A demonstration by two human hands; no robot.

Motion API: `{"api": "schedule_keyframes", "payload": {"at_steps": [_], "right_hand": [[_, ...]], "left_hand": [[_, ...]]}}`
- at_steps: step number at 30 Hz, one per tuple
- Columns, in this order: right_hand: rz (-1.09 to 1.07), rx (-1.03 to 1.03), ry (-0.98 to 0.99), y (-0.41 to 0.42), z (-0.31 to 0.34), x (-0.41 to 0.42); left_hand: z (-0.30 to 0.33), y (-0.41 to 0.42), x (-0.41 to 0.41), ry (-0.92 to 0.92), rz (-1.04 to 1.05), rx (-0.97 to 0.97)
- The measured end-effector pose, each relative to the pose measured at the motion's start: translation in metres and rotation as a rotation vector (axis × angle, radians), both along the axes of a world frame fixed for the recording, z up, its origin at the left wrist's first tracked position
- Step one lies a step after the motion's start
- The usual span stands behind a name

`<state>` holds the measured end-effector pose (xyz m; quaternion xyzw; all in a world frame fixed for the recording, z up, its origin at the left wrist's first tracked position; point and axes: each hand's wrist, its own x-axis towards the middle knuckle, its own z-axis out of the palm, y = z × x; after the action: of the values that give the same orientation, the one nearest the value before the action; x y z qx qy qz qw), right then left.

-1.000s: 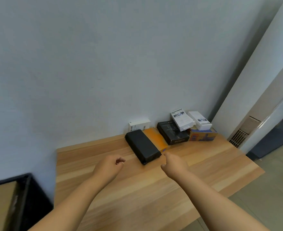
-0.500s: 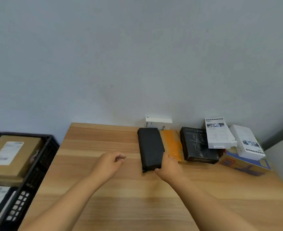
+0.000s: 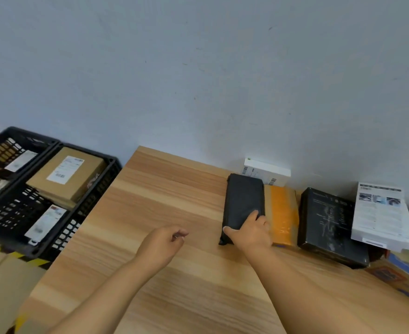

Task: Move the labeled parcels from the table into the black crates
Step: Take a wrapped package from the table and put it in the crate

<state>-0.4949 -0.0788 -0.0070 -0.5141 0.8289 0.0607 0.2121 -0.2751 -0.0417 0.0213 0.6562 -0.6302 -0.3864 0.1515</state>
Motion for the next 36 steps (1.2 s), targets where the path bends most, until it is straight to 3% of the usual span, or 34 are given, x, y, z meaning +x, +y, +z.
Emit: {"api": "schedule_keyframes", "payload": {"at_steps": [10,16,30,33,36], "right_hand": [[-0.125,0.045,-0.028,0.004,0.010,0.019],[-0.198,-0.045,-0.150,0.007,0.045,0.028],[-0.126,-0.460,-0.070,0.024,0.168,0.064],[-0.081,-0.566,-0.057,0.028,0.194,0.069],[-0.032,-0.667,-0.025,0.033,0.217,0.075]], "left_hand": [[0.008,-0.005,0.008,-0.005,-0.014,-0.014],[0.029,-0.016,0.006,0.006,-0.089,-0.027],[0.133,-0.073,-0.017,-0.001,-0.177,-0.182],[0.163,-0.080,-0.022,0.070,-0.151,-0.199],[0.191,-0.082,-0.024,0.257,-0.116,-0.194]]}}
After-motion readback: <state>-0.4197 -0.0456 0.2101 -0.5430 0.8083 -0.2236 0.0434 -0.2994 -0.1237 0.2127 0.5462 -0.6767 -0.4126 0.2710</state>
